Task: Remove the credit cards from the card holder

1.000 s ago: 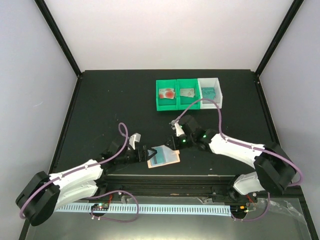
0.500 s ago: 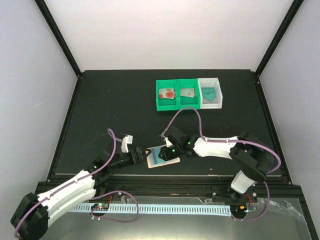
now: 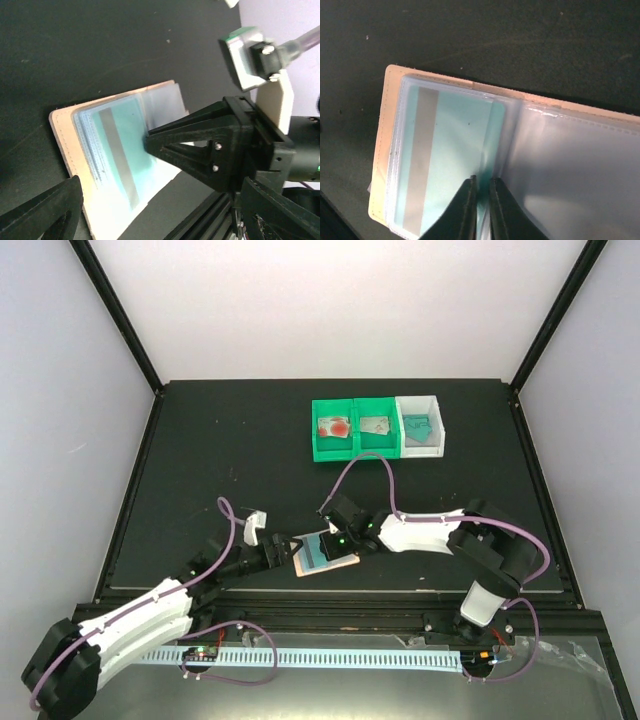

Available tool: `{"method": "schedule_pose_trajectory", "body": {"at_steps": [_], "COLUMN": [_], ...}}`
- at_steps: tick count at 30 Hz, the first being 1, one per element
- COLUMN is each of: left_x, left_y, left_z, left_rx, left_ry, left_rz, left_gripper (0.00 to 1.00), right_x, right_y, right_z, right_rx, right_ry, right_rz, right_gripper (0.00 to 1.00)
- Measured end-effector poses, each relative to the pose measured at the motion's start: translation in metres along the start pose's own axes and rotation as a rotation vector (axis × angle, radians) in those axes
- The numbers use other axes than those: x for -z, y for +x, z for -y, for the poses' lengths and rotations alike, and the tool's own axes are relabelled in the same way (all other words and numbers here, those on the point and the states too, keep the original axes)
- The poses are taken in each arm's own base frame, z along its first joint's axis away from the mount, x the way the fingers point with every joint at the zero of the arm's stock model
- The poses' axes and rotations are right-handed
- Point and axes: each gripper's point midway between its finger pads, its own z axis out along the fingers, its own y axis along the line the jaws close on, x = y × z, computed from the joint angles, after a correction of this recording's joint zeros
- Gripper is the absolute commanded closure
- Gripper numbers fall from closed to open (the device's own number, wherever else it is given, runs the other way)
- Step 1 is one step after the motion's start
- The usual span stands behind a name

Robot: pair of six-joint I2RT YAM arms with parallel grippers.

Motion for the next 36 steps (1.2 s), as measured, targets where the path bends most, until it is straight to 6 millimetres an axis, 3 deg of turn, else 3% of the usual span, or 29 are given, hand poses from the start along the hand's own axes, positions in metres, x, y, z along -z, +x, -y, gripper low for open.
{"method": "schedule_pose_trajectory", "body": {"at_steps": [4, 20, 36], "left_x": [-0.005, -0.021, -0.023], "left_y": [0.004, 0.012, 0.009], "left_z": [-0.008, -0.018, -0.001], "left_rx": [0.017, 0.051, 0.042], "left_ry": [-0.023, -0.045, 0.005], "left_rz": [-0.023, -0.081, -0.097], "left_gripper": [0.12, 0.11, 0.20], "right_x": [-0.001, -0.013, -0.016], "right_y": [-0.002, -0.006, -0.004], "right_z": [-0.001, -0.020, -0.027], "right_rx": [-0.004, -0.059, -0.085], "right_ry": [-0.009, -0.167, -0.232], "right_rz": [0.016, 0.064, 0.074], "right_gripper": [0.99, 0.99, 0.99]}}
